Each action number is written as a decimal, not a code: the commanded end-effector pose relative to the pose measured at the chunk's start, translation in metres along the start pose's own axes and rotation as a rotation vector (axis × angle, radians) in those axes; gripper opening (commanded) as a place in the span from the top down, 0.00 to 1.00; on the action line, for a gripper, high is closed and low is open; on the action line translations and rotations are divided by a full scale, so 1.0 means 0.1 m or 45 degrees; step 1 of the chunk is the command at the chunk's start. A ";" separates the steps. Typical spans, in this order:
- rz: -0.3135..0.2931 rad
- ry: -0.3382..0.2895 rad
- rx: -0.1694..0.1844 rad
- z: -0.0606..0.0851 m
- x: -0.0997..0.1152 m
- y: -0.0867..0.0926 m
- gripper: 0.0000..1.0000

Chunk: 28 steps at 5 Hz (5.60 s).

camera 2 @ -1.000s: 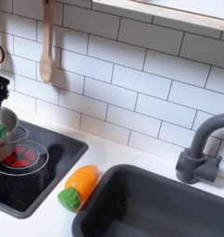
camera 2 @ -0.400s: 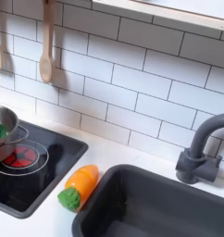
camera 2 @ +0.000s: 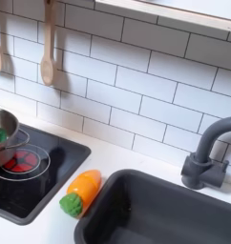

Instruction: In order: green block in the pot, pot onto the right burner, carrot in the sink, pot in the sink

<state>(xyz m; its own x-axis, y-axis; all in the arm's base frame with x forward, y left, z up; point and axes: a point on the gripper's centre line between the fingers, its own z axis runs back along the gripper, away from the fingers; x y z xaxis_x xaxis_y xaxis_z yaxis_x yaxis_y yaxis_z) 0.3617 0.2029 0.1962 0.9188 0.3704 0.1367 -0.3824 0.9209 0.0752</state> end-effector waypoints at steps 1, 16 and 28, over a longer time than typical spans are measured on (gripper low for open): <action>0.021 0.037 -0.014 -0.09 -0.06 -0.09 0.00; 0.213 -0.032 0.059 -0.22 -0.02 -0.11 0.00; 0.724 0.136 0.074 -0.10 -0.12 0.01 0.00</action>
<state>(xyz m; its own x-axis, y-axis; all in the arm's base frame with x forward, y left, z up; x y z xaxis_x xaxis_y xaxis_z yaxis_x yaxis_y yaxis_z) 0.3539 0.1981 0.1800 0.5784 0.8135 0.0614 -0.8152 0.5734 0.0815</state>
